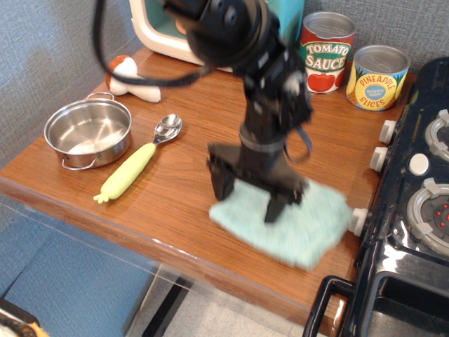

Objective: Move blue towel and place it in front of the canned goods.

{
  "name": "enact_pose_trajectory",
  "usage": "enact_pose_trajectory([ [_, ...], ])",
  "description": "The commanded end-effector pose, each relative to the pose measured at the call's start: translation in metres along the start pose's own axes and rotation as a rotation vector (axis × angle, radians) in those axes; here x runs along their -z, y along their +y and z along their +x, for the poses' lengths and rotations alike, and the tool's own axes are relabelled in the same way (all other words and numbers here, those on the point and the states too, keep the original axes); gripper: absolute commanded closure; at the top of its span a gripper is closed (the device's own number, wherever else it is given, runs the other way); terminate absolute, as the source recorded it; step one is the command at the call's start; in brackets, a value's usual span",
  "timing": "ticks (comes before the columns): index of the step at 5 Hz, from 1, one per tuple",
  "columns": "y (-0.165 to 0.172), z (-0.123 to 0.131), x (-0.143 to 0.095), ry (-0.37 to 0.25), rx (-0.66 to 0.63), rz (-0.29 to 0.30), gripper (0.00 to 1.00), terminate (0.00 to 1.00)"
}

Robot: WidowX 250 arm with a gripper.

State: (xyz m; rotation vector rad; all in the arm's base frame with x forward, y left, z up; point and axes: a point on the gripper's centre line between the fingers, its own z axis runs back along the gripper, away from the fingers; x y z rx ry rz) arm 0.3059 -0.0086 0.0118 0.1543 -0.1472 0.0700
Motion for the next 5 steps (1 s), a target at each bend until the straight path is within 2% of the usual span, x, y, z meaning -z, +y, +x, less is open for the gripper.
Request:
enact_pose_trajectory([
  [1,0.049,0.075,0.009,0.007,-0.234,0.019,0.00,0.00],
  [2,0.045,0.103,0.015,0.008,-0.253,-0.023,0.00,0.00],
  [3,0.028,0.109,0.014,0.021,-0.192,-0.062,0.00,0.00],
  [4,0.020,0.109,-0.009,-0.046,-0.125,-0.122,0.00,0.00],
  [5,0.023,0.124,-0.046,-0.121,-0.116,-0.159,0.00,0.00],
])
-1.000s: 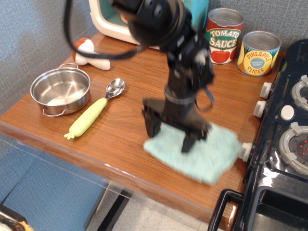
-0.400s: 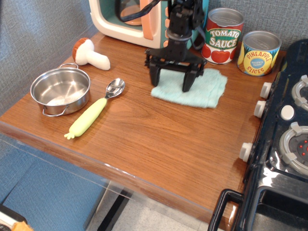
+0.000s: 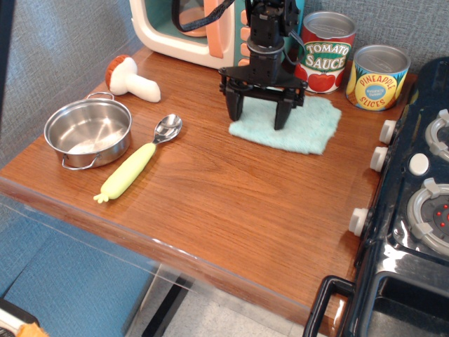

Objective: Move blue towel and place it in front of the canned goods.

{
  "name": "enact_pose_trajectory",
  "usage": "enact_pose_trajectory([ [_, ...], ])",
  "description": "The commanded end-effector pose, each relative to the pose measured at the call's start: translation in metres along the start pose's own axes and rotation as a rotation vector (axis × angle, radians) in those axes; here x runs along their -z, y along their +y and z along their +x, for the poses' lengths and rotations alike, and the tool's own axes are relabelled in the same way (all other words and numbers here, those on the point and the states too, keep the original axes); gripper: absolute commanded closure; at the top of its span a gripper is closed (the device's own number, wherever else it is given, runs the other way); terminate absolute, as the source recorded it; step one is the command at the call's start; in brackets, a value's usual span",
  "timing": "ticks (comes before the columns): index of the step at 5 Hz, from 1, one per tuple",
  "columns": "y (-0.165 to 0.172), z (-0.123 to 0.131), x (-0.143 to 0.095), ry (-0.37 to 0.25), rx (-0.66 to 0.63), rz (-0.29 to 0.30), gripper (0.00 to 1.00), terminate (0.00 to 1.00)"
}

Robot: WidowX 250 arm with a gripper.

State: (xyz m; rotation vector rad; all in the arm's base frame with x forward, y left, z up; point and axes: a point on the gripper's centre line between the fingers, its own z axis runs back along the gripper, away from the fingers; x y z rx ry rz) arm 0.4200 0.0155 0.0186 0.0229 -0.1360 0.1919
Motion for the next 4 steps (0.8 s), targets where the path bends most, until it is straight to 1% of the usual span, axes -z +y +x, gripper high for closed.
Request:
enact_pose_trajectory([
  [1,-0.0006,0.0171,-0.0864,-0.169,0.018,-0.101,0.00,0.00],
  [2,0.0033,0.0120,-0.0896,-0.162,0.045,-0.097,0.00,0.00],
  [3,0.0033,0.0120,-0.0896,-0.162,0.045,-0.097,0.00,0.00],
  [4,0.0033,0.0120,-0.0896,-0.162,0.045,-0.097,0.00,1.00],
])
